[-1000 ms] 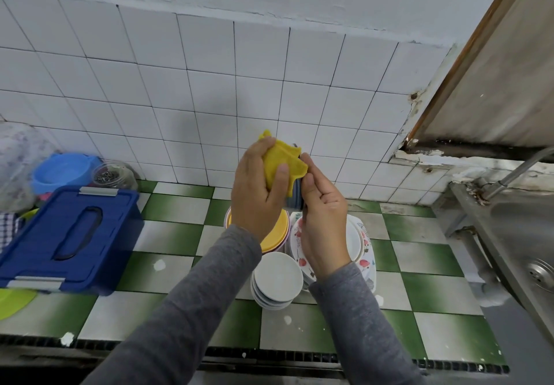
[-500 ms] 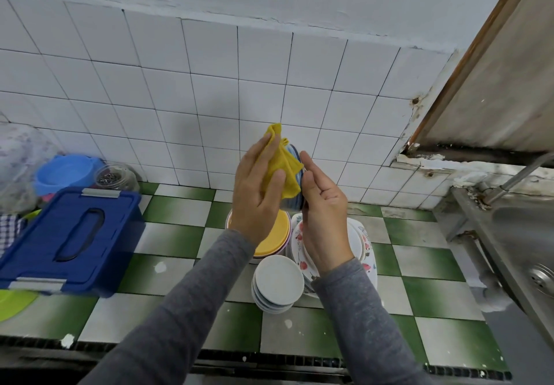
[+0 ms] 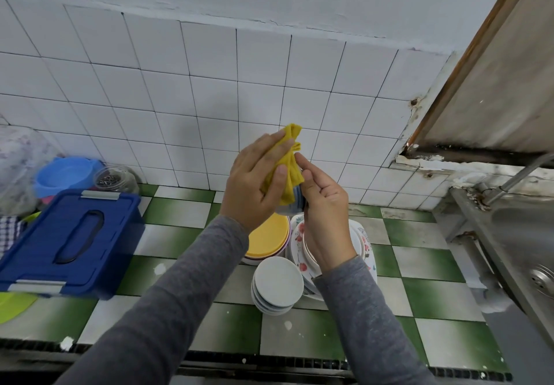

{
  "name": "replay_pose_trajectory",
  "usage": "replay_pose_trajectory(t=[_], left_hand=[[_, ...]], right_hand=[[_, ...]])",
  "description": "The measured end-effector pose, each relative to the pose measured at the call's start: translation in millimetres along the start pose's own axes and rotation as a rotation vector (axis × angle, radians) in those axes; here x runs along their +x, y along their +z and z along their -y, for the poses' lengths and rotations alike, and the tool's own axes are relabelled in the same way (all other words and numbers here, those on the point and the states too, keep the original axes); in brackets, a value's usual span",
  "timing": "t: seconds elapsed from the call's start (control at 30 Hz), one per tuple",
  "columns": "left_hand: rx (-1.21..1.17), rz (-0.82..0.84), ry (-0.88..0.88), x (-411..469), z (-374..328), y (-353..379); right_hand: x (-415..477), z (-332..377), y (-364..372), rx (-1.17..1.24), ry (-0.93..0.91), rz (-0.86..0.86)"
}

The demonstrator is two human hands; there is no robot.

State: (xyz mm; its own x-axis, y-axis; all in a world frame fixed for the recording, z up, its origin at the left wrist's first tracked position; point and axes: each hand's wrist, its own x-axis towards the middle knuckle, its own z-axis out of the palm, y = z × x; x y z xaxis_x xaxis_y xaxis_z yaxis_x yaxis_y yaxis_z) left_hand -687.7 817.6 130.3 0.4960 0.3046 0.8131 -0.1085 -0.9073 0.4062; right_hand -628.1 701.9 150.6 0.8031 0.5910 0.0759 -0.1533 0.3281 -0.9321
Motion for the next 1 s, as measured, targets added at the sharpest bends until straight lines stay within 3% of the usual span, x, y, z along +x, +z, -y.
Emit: replay_pose_trajectory(t=[0.13,0.27,0.53,0.63,0.73,0.83,1.0], left_hand=[[-0.201,-0.001,-0.172,2,1,-2],[-0.5,-0.017,-0.434,2,7,-7],[-0.735,-0.246,-0.681,11,-8,-1],[-0.694,-0.39,-0.64,6,-14,9],[-0.538,-0.456,-0.486,0,-17,20],[-0.337,-0.44,-0.304,-2,-16,26],[-0.11,-0.31,-0.074,-2,-2,26]], right_hand=[[3,6,-11,-0.01,-0.007,0.078],[5,14,-16,0.136,0.039,0.117],[7,8,-8,0.555,0.206,-0.044],[7,1,-1,0.688,0.283,-0.1],[7,3,6,0.797,0.324,-0.145],[8,7,13,0.827,0.295,-0.165],[7,12,19,0.657,0.215,-0.157]])
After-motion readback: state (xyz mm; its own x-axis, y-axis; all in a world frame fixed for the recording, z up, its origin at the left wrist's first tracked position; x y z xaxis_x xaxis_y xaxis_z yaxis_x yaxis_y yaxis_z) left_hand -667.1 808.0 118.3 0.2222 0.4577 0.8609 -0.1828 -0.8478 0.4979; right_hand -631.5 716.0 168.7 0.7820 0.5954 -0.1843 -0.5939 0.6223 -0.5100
